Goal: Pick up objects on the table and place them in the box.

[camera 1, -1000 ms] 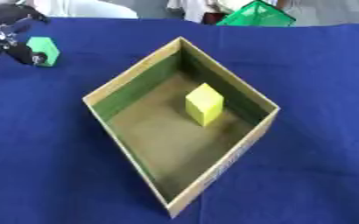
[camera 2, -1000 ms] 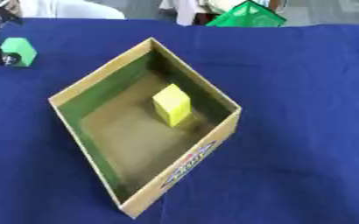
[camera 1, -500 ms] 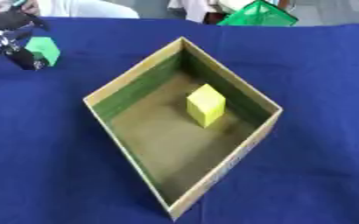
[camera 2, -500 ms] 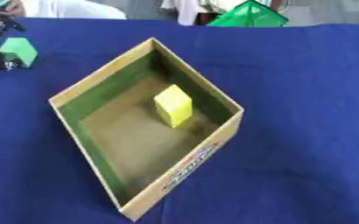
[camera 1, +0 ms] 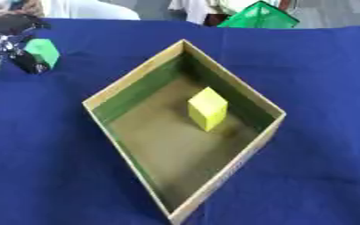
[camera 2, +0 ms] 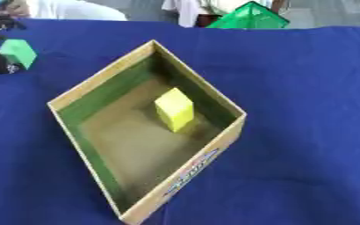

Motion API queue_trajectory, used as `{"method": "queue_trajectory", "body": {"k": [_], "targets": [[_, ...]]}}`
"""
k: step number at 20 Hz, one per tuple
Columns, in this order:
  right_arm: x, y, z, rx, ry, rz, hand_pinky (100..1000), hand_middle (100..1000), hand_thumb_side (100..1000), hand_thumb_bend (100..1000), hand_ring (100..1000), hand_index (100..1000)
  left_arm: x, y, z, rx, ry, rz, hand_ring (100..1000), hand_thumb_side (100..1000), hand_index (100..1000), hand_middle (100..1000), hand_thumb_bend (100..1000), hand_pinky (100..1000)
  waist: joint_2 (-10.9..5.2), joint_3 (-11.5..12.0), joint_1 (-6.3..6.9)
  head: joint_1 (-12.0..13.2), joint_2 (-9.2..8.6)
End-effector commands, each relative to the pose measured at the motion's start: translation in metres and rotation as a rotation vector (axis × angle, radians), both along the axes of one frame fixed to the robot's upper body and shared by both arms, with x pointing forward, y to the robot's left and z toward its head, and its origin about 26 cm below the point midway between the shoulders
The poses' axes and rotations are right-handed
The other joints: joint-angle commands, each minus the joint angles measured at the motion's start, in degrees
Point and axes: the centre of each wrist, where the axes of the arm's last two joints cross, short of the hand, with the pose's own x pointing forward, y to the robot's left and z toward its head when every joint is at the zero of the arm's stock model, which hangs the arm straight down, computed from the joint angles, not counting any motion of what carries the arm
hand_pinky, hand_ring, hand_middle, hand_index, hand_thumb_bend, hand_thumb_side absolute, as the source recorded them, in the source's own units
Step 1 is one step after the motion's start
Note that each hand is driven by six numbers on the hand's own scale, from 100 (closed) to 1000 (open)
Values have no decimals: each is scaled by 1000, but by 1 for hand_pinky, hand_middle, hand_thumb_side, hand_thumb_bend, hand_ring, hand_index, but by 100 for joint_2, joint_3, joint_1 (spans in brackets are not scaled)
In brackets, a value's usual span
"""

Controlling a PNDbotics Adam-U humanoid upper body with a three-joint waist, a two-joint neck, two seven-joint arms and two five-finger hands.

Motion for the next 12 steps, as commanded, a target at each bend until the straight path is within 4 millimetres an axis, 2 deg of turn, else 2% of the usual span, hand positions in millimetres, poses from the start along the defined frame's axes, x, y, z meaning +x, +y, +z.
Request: {"method": "queue_trajectory", "body": {"k": [1, 2, 12], "targets": [[-3, -6, 12, -17, -31, -8, 809, 663, 1000, 119, 821, 815, -8, 15, 19, 2, -37, 47, 903, 100, 952, 902, 371, 808, -112, -4, 0, 5, -83], [-3, -6, 12, -18, -30, -9, 809, 663, 1000, 140, 821, 815, -8, 17, 19, -1, -35, 52, 904, 100, 952, 904, 372, 808, -98, -2, -6, 2, -85], [-2, -8, 14, -25, -25, -6, 810, 655, 1000, 133, 819, 815, -13, 27, 23, -35, -76, 76, 892, 100, 950, 890, 340, 797, 28, 18, -60, 53, -209]]}}
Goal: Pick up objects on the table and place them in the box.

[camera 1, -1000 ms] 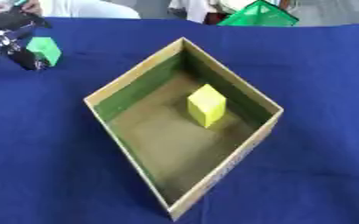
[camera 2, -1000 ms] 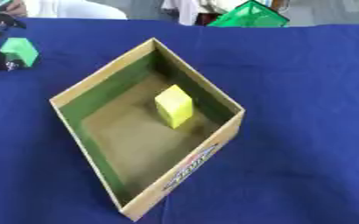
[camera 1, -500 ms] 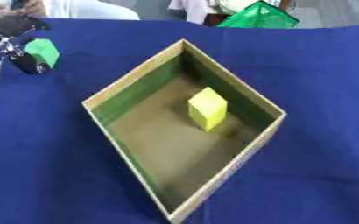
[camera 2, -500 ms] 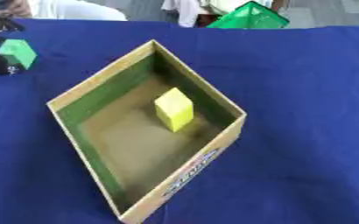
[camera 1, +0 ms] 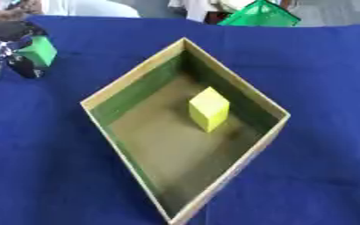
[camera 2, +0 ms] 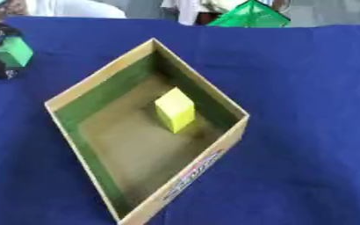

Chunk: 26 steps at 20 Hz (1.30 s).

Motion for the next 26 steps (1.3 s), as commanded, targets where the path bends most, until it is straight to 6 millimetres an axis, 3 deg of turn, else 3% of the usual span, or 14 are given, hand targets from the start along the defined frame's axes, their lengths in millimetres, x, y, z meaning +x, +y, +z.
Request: {"method": "queue_trajectory", "body": {"k": [1, 8, 17, 26], "targets": [[-3, -5, 12, -20, -28, -6, 810, 653, 1000, 132, 818, 815, -10, 16, 20, -5, -61, 32, 880, 100, 948, 885, 332, 788, -110, 5, 2, 34, -120], [-2, -7, 12, -24, -21, -8, 811, 650, 1000, 128, 818, 815, -9, 17, 19, -33, -81, 21, 763, 100, 916, 782, 271, 726, -55, -7, -26, 85, -190], [-2, -9, 9, -20, -6, -9, 812, 647, 1000, 122, 818, 816, -8, 11, 19, -41, -216, -13, 534, 100, 755, 558, 206, 560, -55, -10, -24, 72, -170], [-2, -11, 5, -15, 5, -12, 813, 647, 1000, 122, 818, 817, -6, 7, 20, -40, -213, -33, 516, 100, 742, 546, 215, 536, -127, 36, 2, 34, -83]]}}
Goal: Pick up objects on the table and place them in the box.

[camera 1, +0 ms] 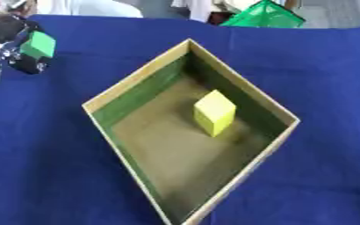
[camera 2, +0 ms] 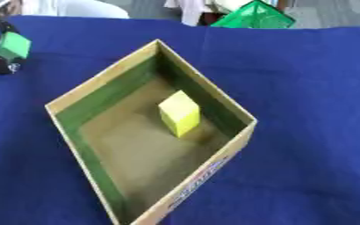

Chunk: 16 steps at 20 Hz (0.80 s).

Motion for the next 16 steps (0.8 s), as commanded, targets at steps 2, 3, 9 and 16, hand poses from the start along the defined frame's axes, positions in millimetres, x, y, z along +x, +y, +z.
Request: {"method": "queue_trajectory", "body": {"k": [2, 3, 9, 16], "targets": [[-5, -4, 6, -12, -18, -9, 813, 646, 1000, 123, 818, 817, -5, 1, 20, 29, -35, -9, 523, 100, 746, 553, 221, 542, -240, 48, 55, -39, 49], [-5, -5, 5, -11, -15, -10, 813, 646, 1000, 124, 818, 817, -6, -1, 22, 39, -33, -18, 525, 100, 747, 555, 223, 545, -262, 60, 64, -57, 72], [-7, -2, -2, -6, -5, -8, 814, 649, 1000, 133, 818, 819, -8, -24, 33, 127, -17, -141, 535, 100, 754, 565, 232, 554, -483, 171, 139, -268, 326], [-9, 4, -13, -3, 19, 2, 815, 652, 1000, 143, 818, 820, -19, -71, 46, 243, -9, -361, 548, 100, 759, 578, 250, 567, -822, 278, 266, -518, 646]]}}
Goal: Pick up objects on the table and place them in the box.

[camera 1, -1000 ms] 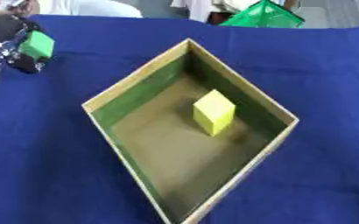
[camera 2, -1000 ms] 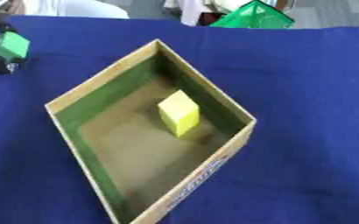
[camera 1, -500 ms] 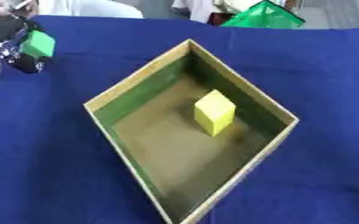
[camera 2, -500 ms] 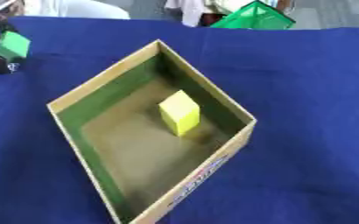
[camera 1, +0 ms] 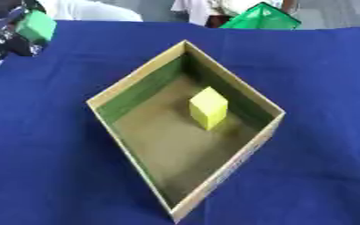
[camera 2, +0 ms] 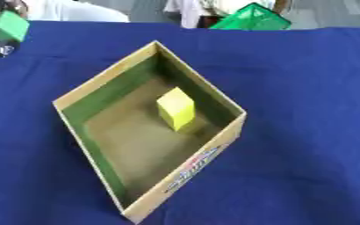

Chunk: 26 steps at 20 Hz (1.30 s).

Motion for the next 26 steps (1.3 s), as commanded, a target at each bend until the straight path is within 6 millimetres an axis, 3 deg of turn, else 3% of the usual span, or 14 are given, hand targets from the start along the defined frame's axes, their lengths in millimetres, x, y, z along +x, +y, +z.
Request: {"method": "queue_trajectory", "body": {"k": [1, 8, 9, 10, 14, 20, 26], "targets": [[-6, 4, 6, -14, -28, 4, 815, 652, 1000, 144, 818, 820, -11, -20, 19, 54, -35, -87, 548, 100, 759, 578, 245, 566, -256, 26, 35, -99, 149], [-9, 13, -3, 1, -3, 25, 814, 654, 1000, 154, 818, 821, -24, -80, 7, 103, -15, -310, 555, 100, 771, 584, 225, 576, -557, -90, 180, -353, 404], [-10, 14, -4, 5, -2, 26, 814, 654, 1000, 199, 817, 821, -29, -89, 5, 97, -21, -349, 547, 100, 769, 578, 215, 571, -592, -84, 187, -388, 433], [-10, 15, -5, 9, -2, 28, 813, 654, 1000, 156, 818, 821, -34, -99, 3, 86, -33, -389, 546, 100, 768, 574, 208, 571, -628, -74, 190, -410, 456], [-13, 18, -7, 22, -6, 27, 813, 656, 1000, 163, 817, 821, -65, -133, 0, 120, -91, -523, 557, 100, 762, 588, 234, 577, -743, -26, 196, -436, 498], [-16, 21, -7, 36, -14, 23, 812, 656, 1000, 169, 817, 821, -102, -171, -11, 220, -144, -648, 568, 100, 764, 601, 241, 580, -808, 14, 204, -479, 697], [-17, 19, -5, 44, -22, 5, 812, 655, 1000, 169, 817, 820, -108, -189, -42, 214, -92, -691, 555, 100, 758, 586, 212, 566, -786, -15, 180, -462, 834]]}}
